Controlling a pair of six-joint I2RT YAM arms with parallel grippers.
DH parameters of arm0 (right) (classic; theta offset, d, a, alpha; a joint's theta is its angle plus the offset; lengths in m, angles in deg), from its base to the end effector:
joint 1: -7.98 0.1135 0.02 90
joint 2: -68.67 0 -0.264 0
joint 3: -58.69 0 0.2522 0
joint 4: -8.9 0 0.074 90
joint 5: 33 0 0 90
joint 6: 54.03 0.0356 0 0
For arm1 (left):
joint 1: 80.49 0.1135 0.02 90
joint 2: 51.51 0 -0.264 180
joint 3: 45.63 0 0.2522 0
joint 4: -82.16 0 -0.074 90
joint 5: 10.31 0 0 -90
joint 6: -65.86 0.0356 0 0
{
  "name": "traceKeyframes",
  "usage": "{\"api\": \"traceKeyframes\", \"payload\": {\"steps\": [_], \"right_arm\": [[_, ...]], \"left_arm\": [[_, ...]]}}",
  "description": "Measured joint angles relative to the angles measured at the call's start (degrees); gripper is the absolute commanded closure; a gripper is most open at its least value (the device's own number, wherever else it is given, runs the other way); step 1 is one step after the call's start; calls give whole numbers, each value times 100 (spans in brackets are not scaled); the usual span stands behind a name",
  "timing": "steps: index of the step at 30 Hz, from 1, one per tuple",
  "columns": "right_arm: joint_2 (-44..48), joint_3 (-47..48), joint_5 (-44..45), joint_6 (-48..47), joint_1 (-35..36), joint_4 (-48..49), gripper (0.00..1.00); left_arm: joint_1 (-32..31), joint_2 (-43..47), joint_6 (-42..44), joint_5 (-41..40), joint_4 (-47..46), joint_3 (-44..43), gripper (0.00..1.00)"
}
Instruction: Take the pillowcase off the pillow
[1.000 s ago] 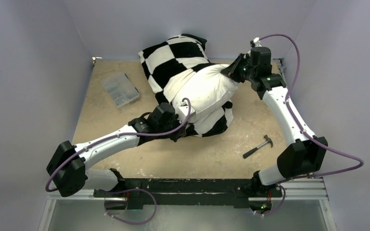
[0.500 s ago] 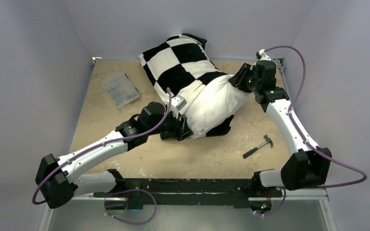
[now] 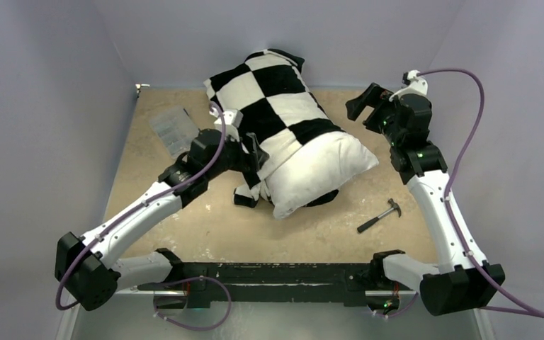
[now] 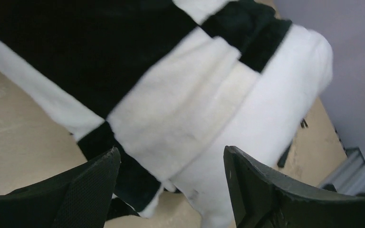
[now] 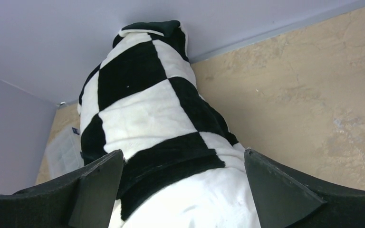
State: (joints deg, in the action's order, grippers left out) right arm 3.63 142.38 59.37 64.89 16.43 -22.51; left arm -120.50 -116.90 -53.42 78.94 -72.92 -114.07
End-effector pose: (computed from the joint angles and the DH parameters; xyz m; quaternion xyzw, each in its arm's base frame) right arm 0.2519 0.0359 0.4093 0.1515 0.7664 0.1846 0.5963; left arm 0.2022 -0.1691 0.3261 0.0738 0.8251 -0.3140 0.4639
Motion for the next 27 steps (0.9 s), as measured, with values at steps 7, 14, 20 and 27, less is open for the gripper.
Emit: {"api": "traceKeyframes", "payload": {"steps": [7, 14, 20, 27], "right_arm": [[-83, -494, -208, -50, 0, 33, 1], [-555, -999, -507, -52, 20, 382, 1], [-850, -1329, -717, -52, 170, 802, 2], [-1683, -1255, -697, -55, 802, 1478, 4]], "left_arm": [[1274, -597, -457, 162, -859, 42, 19], [1912, -1685, -1351, 964, -2415, 566, 29], [1915, -2498, -2428, 1926, -4063, 1272, 58], [1569, -2485, -3187, 2074, -5668, 2192, 73]]}}
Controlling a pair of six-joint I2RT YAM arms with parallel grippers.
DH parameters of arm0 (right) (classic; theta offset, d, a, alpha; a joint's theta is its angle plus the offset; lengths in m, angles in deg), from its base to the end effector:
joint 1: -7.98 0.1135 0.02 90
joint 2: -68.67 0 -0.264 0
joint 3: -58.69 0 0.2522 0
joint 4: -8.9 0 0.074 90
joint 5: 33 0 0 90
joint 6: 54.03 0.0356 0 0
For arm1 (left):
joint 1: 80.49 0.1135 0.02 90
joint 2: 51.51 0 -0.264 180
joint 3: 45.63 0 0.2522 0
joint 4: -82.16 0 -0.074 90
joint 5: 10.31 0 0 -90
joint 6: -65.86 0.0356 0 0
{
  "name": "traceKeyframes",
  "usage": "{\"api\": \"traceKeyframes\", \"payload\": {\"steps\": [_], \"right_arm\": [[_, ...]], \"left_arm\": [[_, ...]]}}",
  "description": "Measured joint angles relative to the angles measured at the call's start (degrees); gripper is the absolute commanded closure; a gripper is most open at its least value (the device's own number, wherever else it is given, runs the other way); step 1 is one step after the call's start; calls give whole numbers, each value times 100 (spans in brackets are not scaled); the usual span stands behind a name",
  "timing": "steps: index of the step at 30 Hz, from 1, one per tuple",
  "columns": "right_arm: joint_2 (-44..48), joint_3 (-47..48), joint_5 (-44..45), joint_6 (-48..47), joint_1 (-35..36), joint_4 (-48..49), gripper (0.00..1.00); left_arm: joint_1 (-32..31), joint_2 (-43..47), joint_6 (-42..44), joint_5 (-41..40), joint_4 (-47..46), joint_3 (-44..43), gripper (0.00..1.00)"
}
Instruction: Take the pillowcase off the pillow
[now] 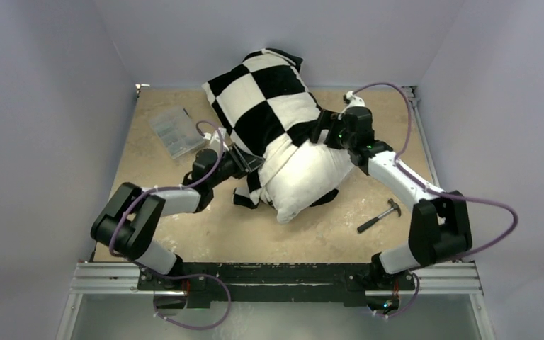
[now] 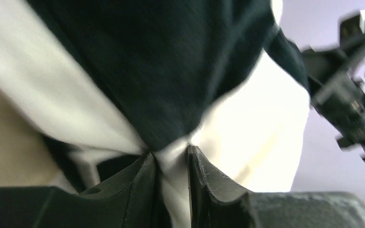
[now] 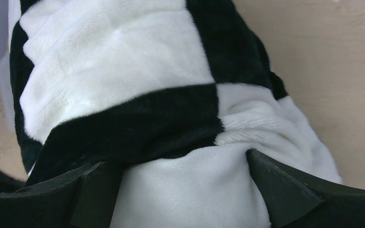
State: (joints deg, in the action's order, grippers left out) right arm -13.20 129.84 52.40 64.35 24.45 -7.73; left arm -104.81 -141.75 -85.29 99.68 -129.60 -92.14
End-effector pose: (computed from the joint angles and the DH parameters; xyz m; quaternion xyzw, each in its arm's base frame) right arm 0.3135 0.0956 0.2776 0.0678 0.8511 0.2299 0.4671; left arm 0.2761 -0.1381 0.1809 -0.1381 0.7605 -0.5198 0.3639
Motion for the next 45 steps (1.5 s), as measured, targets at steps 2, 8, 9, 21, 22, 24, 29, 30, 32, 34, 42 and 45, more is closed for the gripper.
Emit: {"api": "traceKeyframes", "payload": {"steps": [2, 8, 9, 21, 22, 24, 29, 30, 32, 34, 42, 45], "right_arm": [[-374, 232, 98, -13, 221, 107, 4], [-1279, 1185, 258, -15, 702, 210, 4], [-1405, 1353, 264, -13, 750, 197, 3], [-1735, 2492, 1198, 7, 931, -739, 1], [-1622, 2439, 1268, 9, 935, -726, 1], [-1274, 2229, 1329, 15, 942, -688, 1], [-348, 1626, 1394, 98, 942, -542, 1], [-225, 1519, 1381, 111, 942, -496, 1], [37, 1233, 1296, 144, 940, -407, 1], [210, 968, 1209, 168, 940, -310, 1], [42, 754, 957, 203, 942, -94, 1], [-260, 811, 859, 201, 942, 55, 1]], "left_arm": [[-175, 367, -13, -114, -22, 293, 74], [-581, 1919, 393, -450, 885, 629, 73], [-573, 2111, 518, -566, 1064, 621, 72], [-459, 1867, 1576, -839, 2782, -656, 28], [-457, 1923, 1703, -931, 3042, -815, 25], [-387, 2094, 1875, -1113, 3453, -1036, 20], [361, 2570, 2031, -1434, 4057, -1141, 17], [505, 2573, 2028, -1432, 4098, -1141, 17], [841, 2490, 2020, -1394, 4151, -1113, 17], [1165, 2367, 1954, -1198, 4026, -964, 17], [1729, 1158, 1108, -4, 2771, -393, 17], [1683, 710, 584, 463, 1967, -234, 22]]}}
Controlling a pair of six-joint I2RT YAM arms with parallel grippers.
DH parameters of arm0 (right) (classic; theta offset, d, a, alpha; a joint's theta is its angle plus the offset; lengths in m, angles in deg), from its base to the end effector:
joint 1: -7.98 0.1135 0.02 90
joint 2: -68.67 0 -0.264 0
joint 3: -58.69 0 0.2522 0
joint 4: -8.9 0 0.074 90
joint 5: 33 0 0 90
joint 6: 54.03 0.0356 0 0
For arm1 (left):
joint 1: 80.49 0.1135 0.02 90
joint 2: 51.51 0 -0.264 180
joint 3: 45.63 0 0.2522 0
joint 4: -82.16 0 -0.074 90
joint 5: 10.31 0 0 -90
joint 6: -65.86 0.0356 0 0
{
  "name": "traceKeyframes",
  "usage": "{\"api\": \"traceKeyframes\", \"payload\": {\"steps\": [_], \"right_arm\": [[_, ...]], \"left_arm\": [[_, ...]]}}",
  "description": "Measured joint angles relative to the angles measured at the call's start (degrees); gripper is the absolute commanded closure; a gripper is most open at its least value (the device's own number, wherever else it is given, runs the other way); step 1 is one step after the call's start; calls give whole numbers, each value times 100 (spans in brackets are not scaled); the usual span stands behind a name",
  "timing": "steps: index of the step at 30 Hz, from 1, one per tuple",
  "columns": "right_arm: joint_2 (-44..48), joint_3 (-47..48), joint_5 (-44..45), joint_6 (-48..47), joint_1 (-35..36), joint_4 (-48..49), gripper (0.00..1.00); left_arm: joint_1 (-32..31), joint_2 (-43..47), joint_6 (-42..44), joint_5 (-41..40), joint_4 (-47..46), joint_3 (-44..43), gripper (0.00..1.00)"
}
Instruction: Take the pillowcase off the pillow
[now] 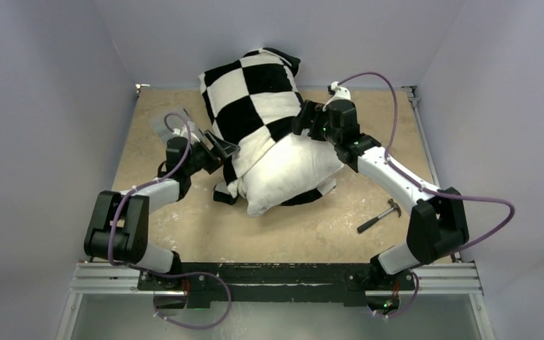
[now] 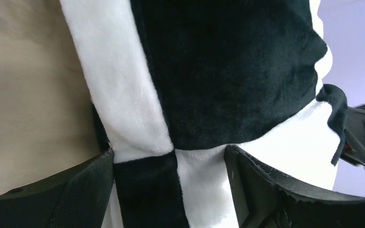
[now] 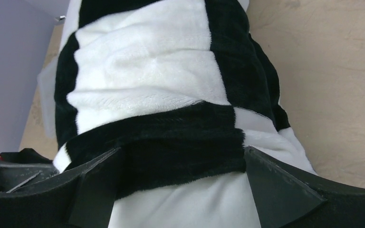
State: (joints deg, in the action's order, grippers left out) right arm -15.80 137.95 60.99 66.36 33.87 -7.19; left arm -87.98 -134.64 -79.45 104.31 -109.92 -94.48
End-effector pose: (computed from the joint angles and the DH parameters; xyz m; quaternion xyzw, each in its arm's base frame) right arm 0.3139 0.1496 0.3136 0.0520 0.8237 0.2406 0.5108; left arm 0.2908 -0.0532 0.1934 -0.2200 0.7895 -0.4350 0.3729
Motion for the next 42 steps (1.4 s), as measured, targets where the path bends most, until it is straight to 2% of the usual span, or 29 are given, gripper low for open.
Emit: {"api": "traceKeyframes", "payload": {"steps": [2, 7, 9, 14, 20, 23, 27, 32, 37, 42], "right_arm": [[-229, 15, -105, -2, 2, 131, 1], [-509, 13, -216, -28, 31, 273, 2], [-520, 13, -212, -61, 46, 299, 4], [-551, 15, -219, -144, 131, 413, 8], [-1132, 481, -201, -249, 409, 509, 8], [-1574, 990, -157, -269, 525, 485, 4], [-1843, 1613, 28, -273, 597, 170, 1], [-1596, 1899, 538, -197, 632, -334, 1], [-664, 1875, 994, 105, 636, -909, 1], [682, 1241, 1117, 527, 660, -1379, 1]], "left_arm": [[-101, -177, -280, 138, -435, 157, 35], [-741, -245, -728, 101, -1366, 557, 88], [-911, -153, -857, -7, -1646, 723, 100], [-1285, 748, -855, -448, -1460, 1154, 100], [-1711, 2393, -321, -1012, -33, 1187, 100], [-1731, 2758, -87, -1300, 387, 1187, 100], [-1735, 2251, 48, -1388, 411, 1117, 100], [-1746, 1370, 48, -1178, 304, 632, 100], [-1803, 1058, 68, -979, 264, 146, 100], [-1814, 769, 37, -833, 131, -28, 100]]}}
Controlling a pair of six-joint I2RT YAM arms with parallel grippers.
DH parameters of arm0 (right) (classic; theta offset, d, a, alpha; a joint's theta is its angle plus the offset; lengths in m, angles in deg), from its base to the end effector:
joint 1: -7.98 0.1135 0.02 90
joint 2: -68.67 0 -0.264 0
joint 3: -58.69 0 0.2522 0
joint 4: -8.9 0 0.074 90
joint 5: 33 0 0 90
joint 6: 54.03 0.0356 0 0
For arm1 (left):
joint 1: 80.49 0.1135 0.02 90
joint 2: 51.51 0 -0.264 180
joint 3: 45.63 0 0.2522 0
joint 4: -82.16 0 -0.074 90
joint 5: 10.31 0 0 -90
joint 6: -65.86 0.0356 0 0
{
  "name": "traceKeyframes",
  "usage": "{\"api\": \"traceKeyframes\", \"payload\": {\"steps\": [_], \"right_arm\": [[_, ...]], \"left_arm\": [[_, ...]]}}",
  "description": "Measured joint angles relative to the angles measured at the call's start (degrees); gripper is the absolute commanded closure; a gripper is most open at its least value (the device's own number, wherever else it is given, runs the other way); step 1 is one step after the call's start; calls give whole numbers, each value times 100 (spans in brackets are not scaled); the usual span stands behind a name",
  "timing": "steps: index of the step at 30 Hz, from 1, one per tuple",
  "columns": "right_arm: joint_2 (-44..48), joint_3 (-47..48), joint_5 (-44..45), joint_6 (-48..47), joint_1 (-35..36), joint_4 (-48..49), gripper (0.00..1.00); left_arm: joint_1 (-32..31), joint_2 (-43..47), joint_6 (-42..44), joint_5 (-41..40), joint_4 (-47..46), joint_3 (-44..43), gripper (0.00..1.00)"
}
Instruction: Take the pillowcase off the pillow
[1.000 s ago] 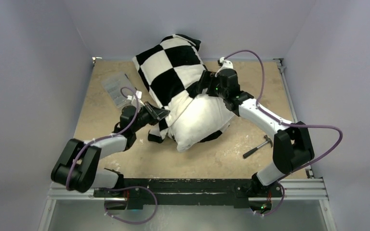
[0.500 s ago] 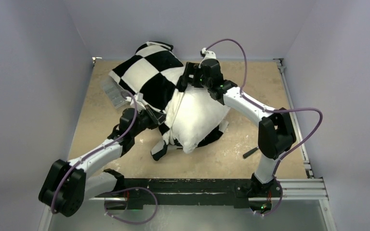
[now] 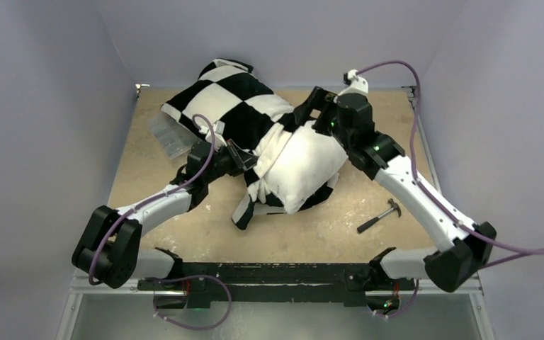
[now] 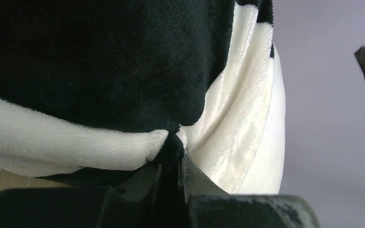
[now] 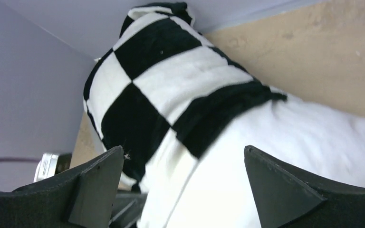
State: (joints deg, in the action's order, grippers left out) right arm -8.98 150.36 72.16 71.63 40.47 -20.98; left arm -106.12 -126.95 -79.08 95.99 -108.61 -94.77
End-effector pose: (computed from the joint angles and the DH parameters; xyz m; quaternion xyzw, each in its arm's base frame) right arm 0.2686 0.1600 0.4029 0.1014 0.7884 0.2476 0.5539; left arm 0.2517 -0.1318 0.2283 -0.1164 0.7842 -0.4734 0.3839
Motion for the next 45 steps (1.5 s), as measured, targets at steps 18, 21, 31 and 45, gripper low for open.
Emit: {"api": "traceKeyframes", "payload": {"steps": [18, 21, 31, 45], "right_arm": [[1051, -1700, -337, 1158, 719, -1637, 1], [885, -1775, -439, 1178, 872, -1537, 1], [-199, -2085, -442, 1167, 1080, -686, 67], [442, -1762, 205, 1491, 1051, -929, 100]], "left_arm": [[-157, -514, -149, 101, -214, -398, 100], [-179, -520, -149, 79, -216, -398, 100], [-223, -564, -96, -63, -96, -398, 100], [879, -52, 664, -271, 1161, -658, 100]]}}
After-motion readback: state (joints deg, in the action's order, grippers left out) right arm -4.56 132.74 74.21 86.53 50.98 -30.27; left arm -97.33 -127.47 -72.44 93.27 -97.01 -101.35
